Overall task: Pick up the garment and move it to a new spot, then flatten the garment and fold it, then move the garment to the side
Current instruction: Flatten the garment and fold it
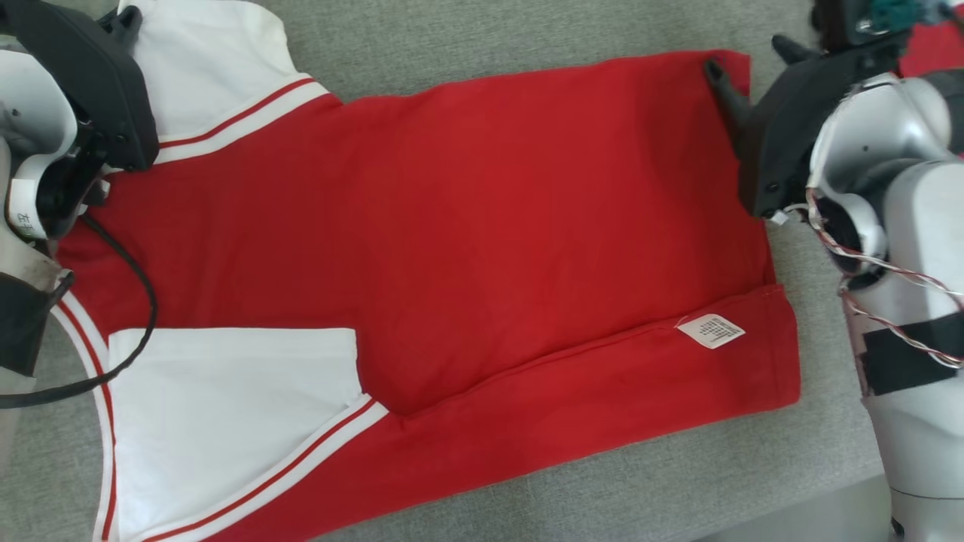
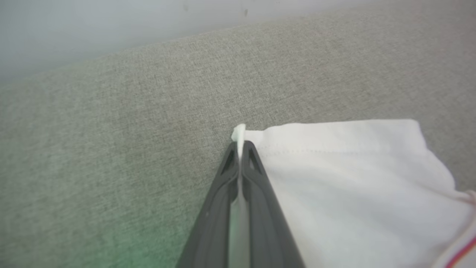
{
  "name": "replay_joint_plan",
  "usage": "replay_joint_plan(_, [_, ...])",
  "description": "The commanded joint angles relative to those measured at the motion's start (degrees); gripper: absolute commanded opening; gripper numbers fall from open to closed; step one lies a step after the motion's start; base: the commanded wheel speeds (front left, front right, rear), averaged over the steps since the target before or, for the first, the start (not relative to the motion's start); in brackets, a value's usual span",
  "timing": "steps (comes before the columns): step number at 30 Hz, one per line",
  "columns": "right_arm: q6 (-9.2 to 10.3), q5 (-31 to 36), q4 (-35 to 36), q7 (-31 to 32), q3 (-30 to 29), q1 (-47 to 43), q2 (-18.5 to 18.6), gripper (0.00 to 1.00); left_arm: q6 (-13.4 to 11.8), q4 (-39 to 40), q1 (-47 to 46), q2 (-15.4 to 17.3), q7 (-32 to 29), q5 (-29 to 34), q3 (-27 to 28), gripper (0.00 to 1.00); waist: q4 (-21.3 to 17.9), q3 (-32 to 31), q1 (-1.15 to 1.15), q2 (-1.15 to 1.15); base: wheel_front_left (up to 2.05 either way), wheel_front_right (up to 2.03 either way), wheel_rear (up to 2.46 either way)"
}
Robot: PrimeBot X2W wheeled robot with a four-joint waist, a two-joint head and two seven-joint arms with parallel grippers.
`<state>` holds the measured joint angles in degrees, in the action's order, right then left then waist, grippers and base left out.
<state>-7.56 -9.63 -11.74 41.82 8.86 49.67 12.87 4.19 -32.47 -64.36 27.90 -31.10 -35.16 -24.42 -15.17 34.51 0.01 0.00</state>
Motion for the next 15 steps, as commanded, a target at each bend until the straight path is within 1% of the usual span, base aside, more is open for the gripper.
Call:
replay_joint_plan(1, [0.16,0.8,-1.2,0.4,0.6,0.3,0.0,1.0,-0.3,-0.7,2.4,0.2,-0.6,-0.2,-0.4,0.0,0.4,0.2,-0.01,0.0,0.0,0.0,0.0])
replay_joint_plan(5, [0.17,2.5,-5.5,-0.2,3.5,2.4,1.4,1.0,-0.5,0.2,2.3,-0.6,-0.6,-0.5,-0.8,0.0,1.3,0.6,-0.01,0.0,0.0,0.0,0.0])
replay_joint_plan(11, [0.02,1.7,-11.1,-0.4,6.2,2.8,0.6,1.0,-0.5,0.9,2.6,-0.5,-0.1,-0.8,-0.9,0.0,2.3,0.8,-0.01,0.0,0.0,0.0,0.0])
replay_joint_plan(12, [0.02,1.3,-11.7,-0.2,6.6,2.8,0.6,0.62,-0.5,1.0,2.5,-0.4,0.0,-0.7,-0.8,0.0,2.5,0.8,-0.01,0.0,0.0,0.0,0.0])
replay_joint_plan(13, [0.02,1.0,-12.3,0.0,6.7,2.8,0.7,0.4,-0.5,1.1,2.5,-0.3,0.2,-0.8,-0.9,0.0,2.6,0.7,-0.01,0.0,0.0,0.0,0.0])
replay_joint_plan(14, [0.02,0.6,-12.8,0.4,6.9,2.8,0.9,0.11,-0.4,1.3,2.5,-0.1,0.6,-0.7,-0.8,0.0,2.7,0.7,-0.01,0.0,0.0,0.0,0.0])
replay_joint_plan(15, [0.03,0.2,-13.3,0.8,6.7,2.7,1.1,0.0,-0.2,1.4,2.5,0.0,0.7,-0.7,-0.9,0.0,2.8,0.5,-0.01,0.0,0.0,0.0,0.0])
